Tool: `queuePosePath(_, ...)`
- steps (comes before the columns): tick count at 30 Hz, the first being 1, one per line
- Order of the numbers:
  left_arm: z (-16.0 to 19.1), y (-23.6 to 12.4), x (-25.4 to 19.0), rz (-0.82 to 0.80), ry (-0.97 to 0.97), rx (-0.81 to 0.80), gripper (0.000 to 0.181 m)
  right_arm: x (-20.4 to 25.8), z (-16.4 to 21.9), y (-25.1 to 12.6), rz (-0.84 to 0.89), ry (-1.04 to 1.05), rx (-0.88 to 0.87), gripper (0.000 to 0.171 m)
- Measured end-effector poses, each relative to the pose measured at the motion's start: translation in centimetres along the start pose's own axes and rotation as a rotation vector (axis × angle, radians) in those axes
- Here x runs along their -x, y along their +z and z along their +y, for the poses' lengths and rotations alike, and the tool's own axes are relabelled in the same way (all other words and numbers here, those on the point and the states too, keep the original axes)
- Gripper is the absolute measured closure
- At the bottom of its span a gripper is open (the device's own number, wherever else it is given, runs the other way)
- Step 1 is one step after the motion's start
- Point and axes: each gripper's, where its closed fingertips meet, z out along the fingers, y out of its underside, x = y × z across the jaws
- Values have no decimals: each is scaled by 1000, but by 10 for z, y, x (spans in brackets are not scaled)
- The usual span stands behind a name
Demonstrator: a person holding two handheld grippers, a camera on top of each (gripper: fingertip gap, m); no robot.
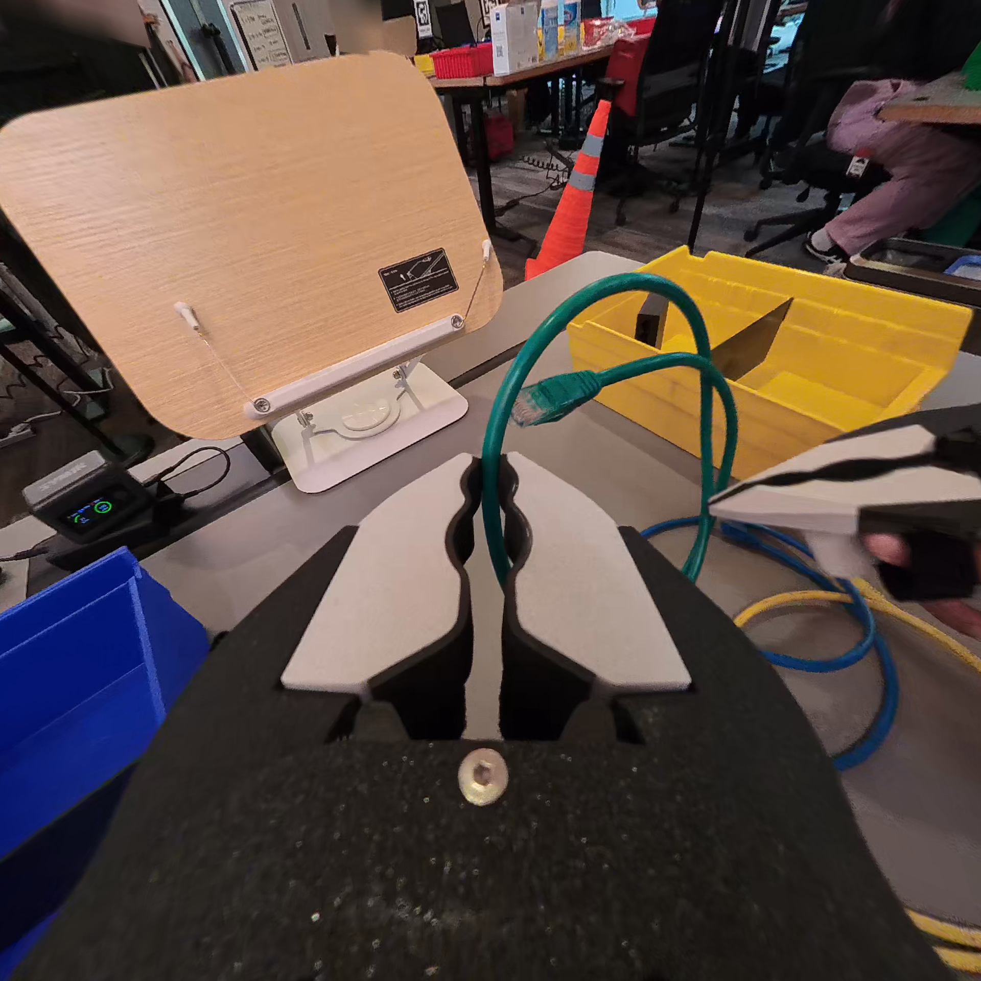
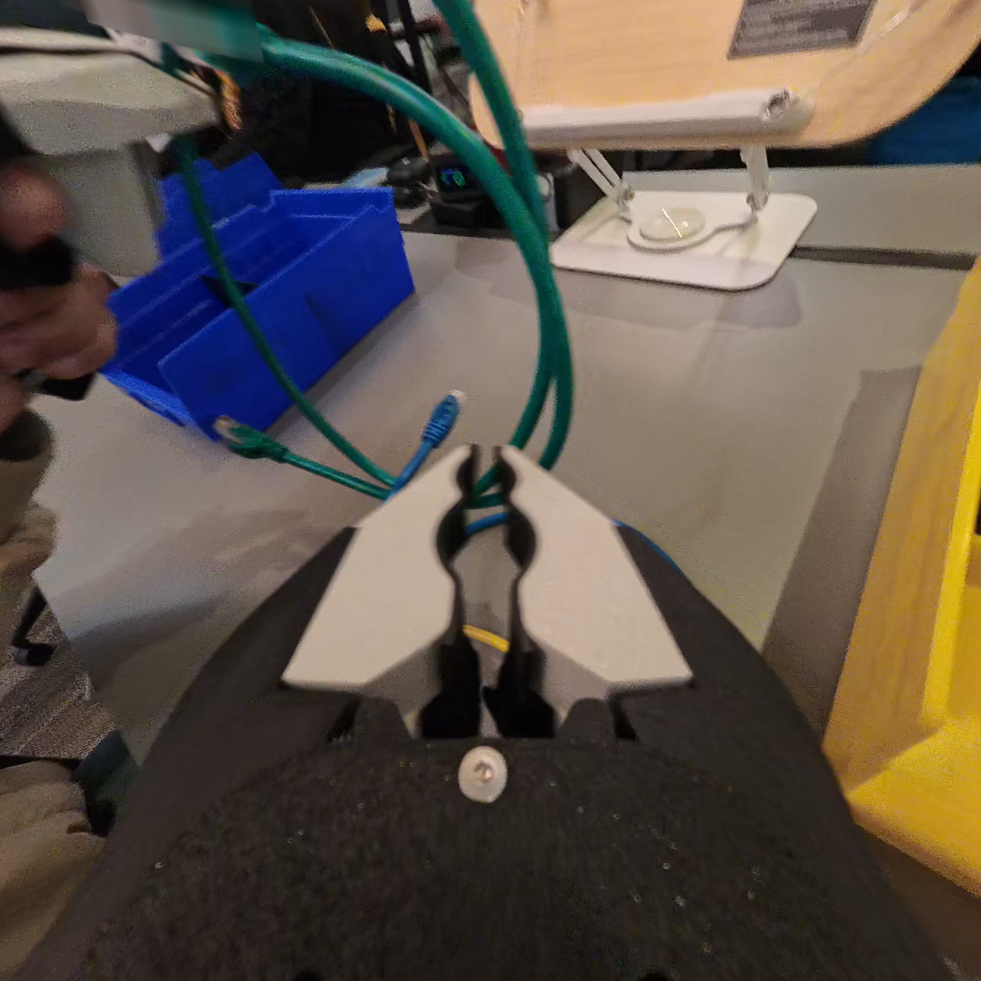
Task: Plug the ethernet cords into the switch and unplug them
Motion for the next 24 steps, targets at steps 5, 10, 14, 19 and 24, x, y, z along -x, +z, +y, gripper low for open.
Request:
queuePosePath(5,6,-13,-13,29,-7,-18,176,-22,3,7,97,31,-8,168)
queuePosePath(10,16,-24,-18,31,-37,-43,176,-26,9,11,99,116,-5,127)
queuePosePath(14,21,-33,-21,20,-35,-53,176,-33,6,20,117,123,-21,129)
queuePosePath(19,34,-43,-24,24,-38,-55,176,-22,1,33,123,-47,48,171)
queuePosePath(24,75,-51,-14,-40,-145,35,150,-39,-47,34,341,-269,-86,171)
